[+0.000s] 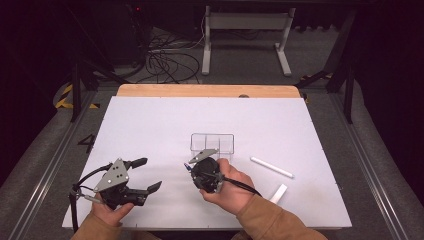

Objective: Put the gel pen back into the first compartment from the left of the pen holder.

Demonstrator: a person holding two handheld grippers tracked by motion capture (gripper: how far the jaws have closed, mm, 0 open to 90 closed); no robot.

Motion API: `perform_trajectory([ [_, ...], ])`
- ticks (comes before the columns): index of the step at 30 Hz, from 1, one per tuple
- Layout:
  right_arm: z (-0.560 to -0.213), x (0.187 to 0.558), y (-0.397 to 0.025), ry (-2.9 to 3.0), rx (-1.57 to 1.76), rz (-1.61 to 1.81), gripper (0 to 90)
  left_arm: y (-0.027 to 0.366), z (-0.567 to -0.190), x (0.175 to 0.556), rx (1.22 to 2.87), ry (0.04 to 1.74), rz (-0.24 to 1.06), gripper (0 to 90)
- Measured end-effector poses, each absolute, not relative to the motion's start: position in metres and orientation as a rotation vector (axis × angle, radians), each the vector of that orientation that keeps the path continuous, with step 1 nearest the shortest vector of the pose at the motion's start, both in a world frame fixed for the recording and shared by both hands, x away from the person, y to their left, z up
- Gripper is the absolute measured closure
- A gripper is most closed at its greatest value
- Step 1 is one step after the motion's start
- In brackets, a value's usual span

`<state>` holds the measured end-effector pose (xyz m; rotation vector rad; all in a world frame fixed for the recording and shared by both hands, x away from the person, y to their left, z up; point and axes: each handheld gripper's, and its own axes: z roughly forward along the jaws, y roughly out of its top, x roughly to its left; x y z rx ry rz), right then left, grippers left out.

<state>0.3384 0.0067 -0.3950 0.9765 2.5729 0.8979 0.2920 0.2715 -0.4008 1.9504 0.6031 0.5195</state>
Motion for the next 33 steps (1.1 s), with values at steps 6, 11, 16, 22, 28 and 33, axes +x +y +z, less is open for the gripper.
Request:
perform_trajectory([
  [6, -0.388, 0.338, 0.003, 2.542, 0.962, 0.963, 79.9, 0.271, -0.401, 0.292, 1.950, 0.603, 0.520, 17.3],
  [11, -0.377, 0.338, -0.002, 2.498, 0.946, 1.036, 79.9, 0.271, -0.401, 0.292, 1.950, 0.606, 0.518, 17.3],
  [16, -0.364, 0.340, -0.010, 2.442, 0.919, 1.140, 79.9, 0.271, -0.401, 0.292, 1.950, 0.606, 0.519, 17.4],
  [22, -0.356, 0.342, -0.015, 2.393, 0.889, 1.214, 79.8, 0.271, -0.401, 0.292, 1.950, 0.606, 0.520, 17.4],
  [28, -0.348, 0.344, -0.021, 2.318, 0.847, 1.321, 79.8, 0.271, -0.401, 0.292, 1.952, 0.603, 0.523, 17.3],
  [33, -0.341, 0.347, -0.026, 2.245, 0.818, 1.402, 79.8, 0.271, -0.401, 0.292, 1.952, 0.604, 0.523, 17.3],
])
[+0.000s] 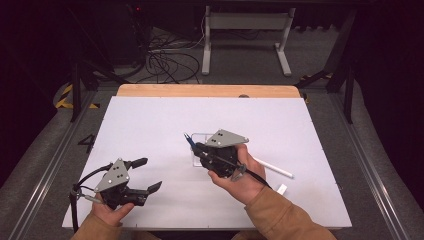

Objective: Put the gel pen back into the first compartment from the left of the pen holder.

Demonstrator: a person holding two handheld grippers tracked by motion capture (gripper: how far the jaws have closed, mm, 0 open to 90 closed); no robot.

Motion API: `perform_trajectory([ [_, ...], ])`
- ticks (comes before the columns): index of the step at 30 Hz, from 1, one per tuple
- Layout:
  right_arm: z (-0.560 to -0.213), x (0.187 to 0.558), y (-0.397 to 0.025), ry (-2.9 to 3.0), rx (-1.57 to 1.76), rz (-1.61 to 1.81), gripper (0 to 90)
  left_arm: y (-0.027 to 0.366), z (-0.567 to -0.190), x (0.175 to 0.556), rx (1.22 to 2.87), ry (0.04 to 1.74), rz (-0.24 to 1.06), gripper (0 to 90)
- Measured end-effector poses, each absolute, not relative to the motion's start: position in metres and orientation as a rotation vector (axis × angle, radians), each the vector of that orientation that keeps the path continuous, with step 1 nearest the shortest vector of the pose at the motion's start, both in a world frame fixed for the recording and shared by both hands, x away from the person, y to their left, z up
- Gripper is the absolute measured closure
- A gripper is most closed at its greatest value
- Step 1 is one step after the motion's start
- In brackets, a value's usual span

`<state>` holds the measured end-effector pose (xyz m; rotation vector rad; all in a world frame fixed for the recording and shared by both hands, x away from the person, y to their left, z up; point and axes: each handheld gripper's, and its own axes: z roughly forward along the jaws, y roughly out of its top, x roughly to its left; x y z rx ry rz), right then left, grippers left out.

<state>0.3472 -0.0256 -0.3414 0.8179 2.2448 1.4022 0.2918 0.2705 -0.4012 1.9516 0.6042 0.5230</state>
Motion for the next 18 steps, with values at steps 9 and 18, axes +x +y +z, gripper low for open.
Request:
perform_trajectory([
  [9, -0.334, 0.356, -0.031, 2.151, 0.793, 1.533, 79.8, 0.271, -0.401, 0.292, 1.950, 0.605, 0.521, 17.3],
  [18, -0.330, 0.362, -0.031, 2.060, 0.756, 1.647, 79.7, 0.271, -0.401, 0.292, 1.952, 0.601, 0.522, 17.3],
])
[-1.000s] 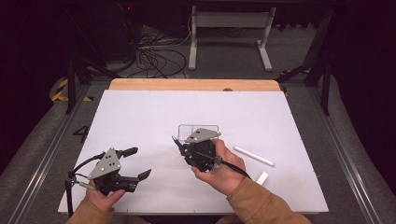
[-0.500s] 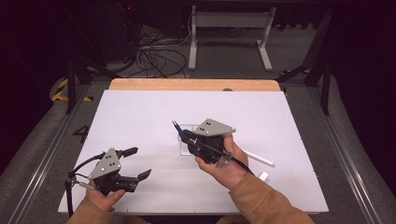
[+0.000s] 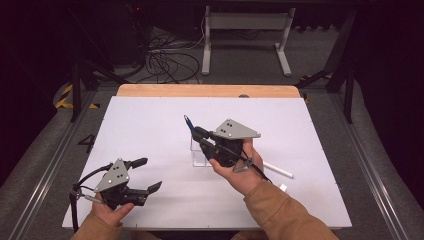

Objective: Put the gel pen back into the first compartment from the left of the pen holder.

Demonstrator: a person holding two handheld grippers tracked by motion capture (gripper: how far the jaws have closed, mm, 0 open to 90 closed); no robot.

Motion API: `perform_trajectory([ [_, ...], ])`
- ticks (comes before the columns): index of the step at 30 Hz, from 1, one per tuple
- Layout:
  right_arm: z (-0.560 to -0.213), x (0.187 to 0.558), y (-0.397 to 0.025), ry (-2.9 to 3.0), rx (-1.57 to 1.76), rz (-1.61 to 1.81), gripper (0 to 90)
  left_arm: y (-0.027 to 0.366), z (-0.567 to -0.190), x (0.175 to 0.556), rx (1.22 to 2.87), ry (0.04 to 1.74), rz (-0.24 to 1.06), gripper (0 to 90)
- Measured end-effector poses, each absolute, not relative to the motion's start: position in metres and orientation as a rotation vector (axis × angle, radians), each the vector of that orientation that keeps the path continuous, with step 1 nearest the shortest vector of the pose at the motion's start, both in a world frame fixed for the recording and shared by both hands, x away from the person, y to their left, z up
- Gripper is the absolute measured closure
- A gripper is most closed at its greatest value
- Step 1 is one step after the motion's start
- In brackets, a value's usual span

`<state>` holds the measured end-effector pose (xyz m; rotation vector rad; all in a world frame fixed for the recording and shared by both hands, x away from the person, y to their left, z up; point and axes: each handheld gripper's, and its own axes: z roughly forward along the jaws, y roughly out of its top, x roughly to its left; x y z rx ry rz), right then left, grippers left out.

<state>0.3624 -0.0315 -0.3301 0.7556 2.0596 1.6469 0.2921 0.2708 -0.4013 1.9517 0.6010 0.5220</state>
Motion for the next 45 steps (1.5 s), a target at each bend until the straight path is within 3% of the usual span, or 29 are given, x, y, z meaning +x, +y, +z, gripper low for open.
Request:
perform_trajectory([
  [45, -0.355, 0.403, -0.012, 1.980, 0.838, 1.607, 78.0, 0.271, -0.402, 0.292, 1.953, 0.598, 0.519, 17.3],
])
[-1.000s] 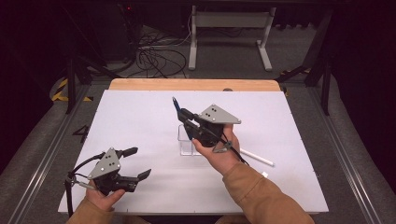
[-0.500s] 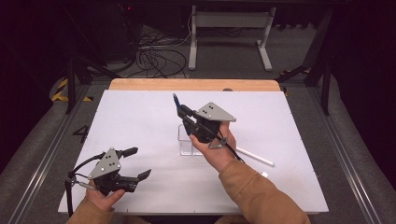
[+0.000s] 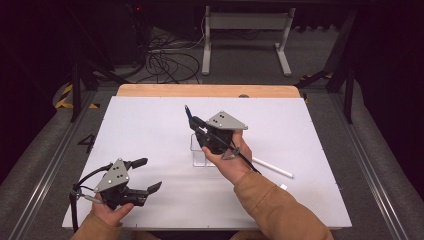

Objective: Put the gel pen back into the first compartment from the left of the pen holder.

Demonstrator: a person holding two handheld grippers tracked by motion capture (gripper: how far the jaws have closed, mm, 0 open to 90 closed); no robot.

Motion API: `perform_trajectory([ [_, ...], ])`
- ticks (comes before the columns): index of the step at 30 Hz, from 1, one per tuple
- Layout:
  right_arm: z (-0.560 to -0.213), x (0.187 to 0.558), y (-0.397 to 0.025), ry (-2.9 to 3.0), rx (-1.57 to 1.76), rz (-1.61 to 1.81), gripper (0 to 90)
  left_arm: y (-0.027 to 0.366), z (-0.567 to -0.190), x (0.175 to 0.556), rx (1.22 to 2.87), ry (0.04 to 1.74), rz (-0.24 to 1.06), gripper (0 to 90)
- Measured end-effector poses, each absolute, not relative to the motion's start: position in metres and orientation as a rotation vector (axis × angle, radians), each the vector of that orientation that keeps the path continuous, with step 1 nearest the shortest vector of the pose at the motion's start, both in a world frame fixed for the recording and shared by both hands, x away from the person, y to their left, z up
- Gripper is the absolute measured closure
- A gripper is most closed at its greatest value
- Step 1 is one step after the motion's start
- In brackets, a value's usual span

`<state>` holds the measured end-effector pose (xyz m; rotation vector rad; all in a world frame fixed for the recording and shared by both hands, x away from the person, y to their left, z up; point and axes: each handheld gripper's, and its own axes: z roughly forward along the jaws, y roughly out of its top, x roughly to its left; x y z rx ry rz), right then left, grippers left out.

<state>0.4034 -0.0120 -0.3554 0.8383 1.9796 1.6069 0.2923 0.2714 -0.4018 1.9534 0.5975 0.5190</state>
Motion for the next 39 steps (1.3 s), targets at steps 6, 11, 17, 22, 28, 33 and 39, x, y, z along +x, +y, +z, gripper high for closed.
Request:
perform_trajectory([
  [6, -0.354, 0.401, -0.014, 1.989, 0.799, 1.587, 62.8, 0.271, -0.402, 0.292, 1.954, 0.597, 0.521, 17.3],
  [11, -0.348, 0.397, -0.021, 1.972, 0.739, 1.592, 53.0, 0.271, -0.402, 0.292, 1.952, 0.600, 0.521, 17.3],
  [17, -0.336, 0.393, -0.039, 1.959, 0.656, 1.608, 39.0, 0.271, -0.401, 0.293, 1.953, 0.597, 0.521, 17.2],
  [22, -0.327, 0.389, -0.055, 1.953, 0.665, 1.614, 35.8, 0.270, -0.401, 0.294, 1.953, 0.595, 0.517, 17.2],
  [28, -0.325, 0.386, -0.063, 1.975, 0.683, 1.616, 35.6, 0.268, -0.401, 0.295, 1.954, 0.594, 0.516, 17.2],
  [33, -0.324, 0.386, -0.071, 1.976, 0.682, 1.615, 35.3, 0.269, -0.401, 0.295, 1.952, 0.595, 0.518, 17.2],
  [39, -0.322, 0.388, -0.084, 1.968, 0.683, 1.628, 31.7, 0.273, -0.402, 0.296, 1.942, 0.613, 0.516, 17.2],
])
